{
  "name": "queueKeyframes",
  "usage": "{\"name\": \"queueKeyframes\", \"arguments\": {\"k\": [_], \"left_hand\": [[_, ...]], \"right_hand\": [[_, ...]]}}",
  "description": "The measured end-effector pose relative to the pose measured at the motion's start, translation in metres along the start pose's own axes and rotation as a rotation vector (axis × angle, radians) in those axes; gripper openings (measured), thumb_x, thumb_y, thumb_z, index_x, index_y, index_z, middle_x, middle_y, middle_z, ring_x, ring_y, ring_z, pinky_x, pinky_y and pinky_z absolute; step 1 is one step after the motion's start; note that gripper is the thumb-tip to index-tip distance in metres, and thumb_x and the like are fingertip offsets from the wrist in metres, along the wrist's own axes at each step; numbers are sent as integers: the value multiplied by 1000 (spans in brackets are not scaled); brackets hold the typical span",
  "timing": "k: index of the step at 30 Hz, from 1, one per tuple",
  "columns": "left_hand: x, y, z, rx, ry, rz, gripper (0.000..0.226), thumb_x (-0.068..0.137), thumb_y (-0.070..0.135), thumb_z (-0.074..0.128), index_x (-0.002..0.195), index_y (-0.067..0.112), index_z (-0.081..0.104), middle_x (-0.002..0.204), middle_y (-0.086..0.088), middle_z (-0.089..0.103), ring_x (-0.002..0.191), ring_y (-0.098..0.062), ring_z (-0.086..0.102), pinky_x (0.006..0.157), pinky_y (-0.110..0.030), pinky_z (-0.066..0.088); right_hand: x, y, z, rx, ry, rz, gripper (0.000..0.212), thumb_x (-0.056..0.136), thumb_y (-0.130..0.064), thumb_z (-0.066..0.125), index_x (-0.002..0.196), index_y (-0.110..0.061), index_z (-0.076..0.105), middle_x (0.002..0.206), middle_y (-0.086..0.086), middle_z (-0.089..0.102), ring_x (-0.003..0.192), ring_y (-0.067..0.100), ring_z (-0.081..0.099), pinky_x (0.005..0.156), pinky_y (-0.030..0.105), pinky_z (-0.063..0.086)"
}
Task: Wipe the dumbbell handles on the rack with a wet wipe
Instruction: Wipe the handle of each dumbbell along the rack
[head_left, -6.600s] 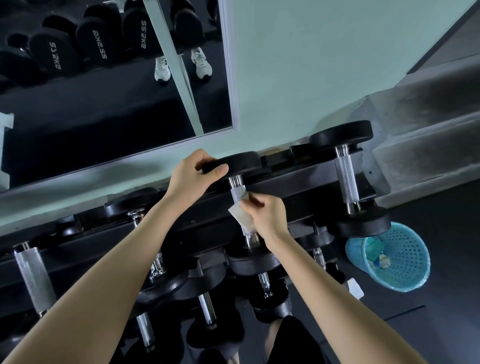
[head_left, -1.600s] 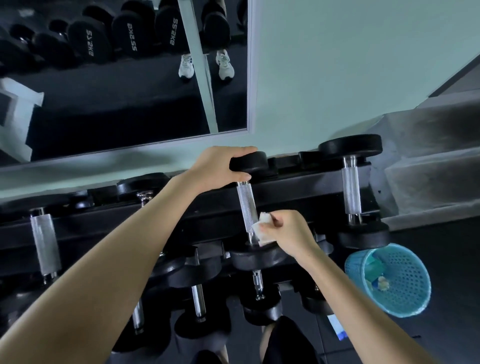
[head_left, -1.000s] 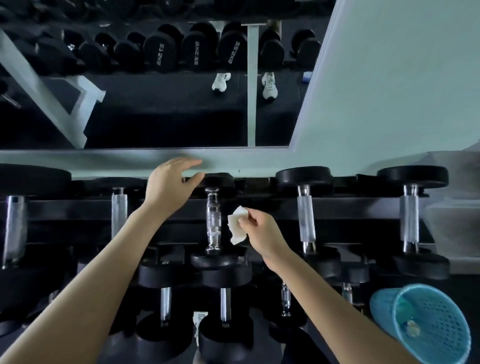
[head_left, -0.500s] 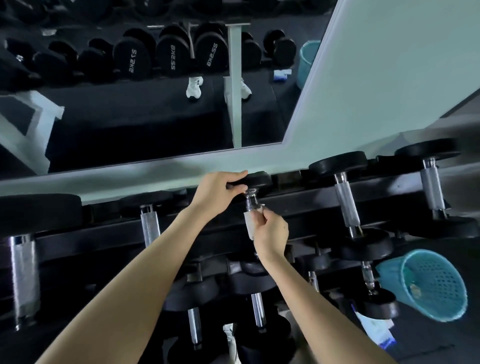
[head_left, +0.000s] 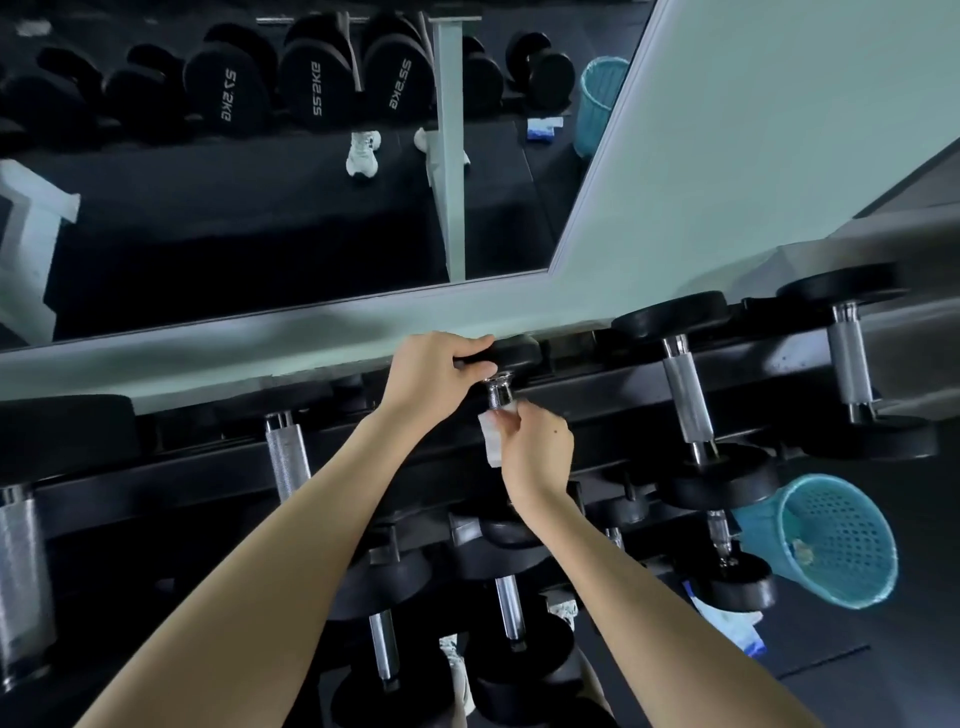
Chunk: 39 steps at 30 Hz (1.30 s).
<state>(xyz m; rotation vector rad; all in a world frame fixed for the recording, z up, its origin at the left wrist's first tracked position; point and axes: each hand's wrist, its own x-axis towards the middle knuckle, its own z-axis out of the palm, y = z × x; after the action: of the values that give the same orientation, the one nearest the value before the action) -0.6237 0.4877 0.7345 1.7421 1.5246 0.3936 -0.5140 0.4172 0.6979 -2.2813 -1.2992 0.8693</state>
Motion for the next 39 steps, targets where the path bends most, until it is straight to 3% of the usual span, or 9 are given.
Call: {"name": "queueKeyframes", "arguments": {"k": [7, 10, 14, 18, 25, 28, 32, 36, 39], "left_hand": [[3, 1, -1, -19, -7, -32, 35, 83, 25, 71, 117, 25, 67, 117, 5, 68, 103, -11, 61, 85, -20, 44], [3, 2, -2, -20, -12, -32, 35, 83, 25, 71, 118, 24, 66, 117, 5, 67, 101, -12, 62, 88, -24, 47], [4, 2, -4, -22, -30, -28, 37, 83, 26, 71, 119, 25, 65, 119, 6, 66, 90, -10, 61, 80, -21, 44], [4, 0, -3, -29, -39, -31, 37, 82, 26, 72, 119, 25, 66, 119, 7, 66, 96, -10, 61, 81, -19, 42], [2, -1, 0, -38, 0, -37, 36, 82, 24, 72, 118, 25, 66, 106, 5, 70, 84, -11, 60, 78, -21, 44], [1, 0, 1, -49, 24, -42, 35, 82, 24, 72, 116, 24, 67, 104, 5, 71, 82, -10, 61, 78, -19, 43], [1, 1, 0, -26, 8, -45, 34, 83, 25, 71, 117, 26, 67, 103, 3, 71, 88, -12, 62, 79, -23, 46], [0, 0, 0, -25, 12, -30, 34, 83, 26, 71, 117, 26, 67, 104, 2, 71, 94, -14, 62, 89, -30, 49], [0, -1, 0, -39, 9, -29, 34, 82, 26, 71, 116, 26, 67, 103, 2, 71, 94, -14, 62, 88, -30, 49]], "right_hand": [[13, -6, -1, 115, 3, -19, 27, 95, -34, 52, 84, -11, 60, 80, 5, 67, 77, 20, 63, 64, 26, 42], [14, 17, -12, 186, -159, -66, 24, 89, -30, 61, 69, -18, 55, 65, -3, 59, 63, 9, 53, 55, 19, 36], [17, 43, -28, 123, -416, -65, 28, 86, -34, 65, 82, -6, 68, 71, 5, 67, 61, 7, 55, 53, 15, 38], [5, 61, -34, 4, -577, -81, 15, 84, -27, 69, 80, -13, 66, 73, -7, 68, 69, 6, 64, 58, 15, 44], [-24, 39, -18, -180, -297, -79, 15, 85, -27, 67, 74, -21, 58, 77, -2, 69, 72, 14, 61, 62, 24, 35], [-30, 33, -16, -202, -228, -123, 9, 91, -24, 61, 84, -17, 59, 70, -5, 64, 62, 5, 57, 56, 17, 31], [-24, 38, -9, 60, -130, -29, 35, 85, -27, 68, 60, -19, 45, 55, -12, 47, 45, 4, 43, 47, 12, 33], [-16, 41, -6, 311, -123, 42, 21, 83, -25, 70, 69, -12, 62, 59, -9, 57, 53, 2, 53, 47, 12, 37], [-7, 42, -8, 467, -187, 121, 15, 81, -23, 71, 77, -8, 70, 70, 1, 68, 70, 17, 66, 62, 31, 54]]}}
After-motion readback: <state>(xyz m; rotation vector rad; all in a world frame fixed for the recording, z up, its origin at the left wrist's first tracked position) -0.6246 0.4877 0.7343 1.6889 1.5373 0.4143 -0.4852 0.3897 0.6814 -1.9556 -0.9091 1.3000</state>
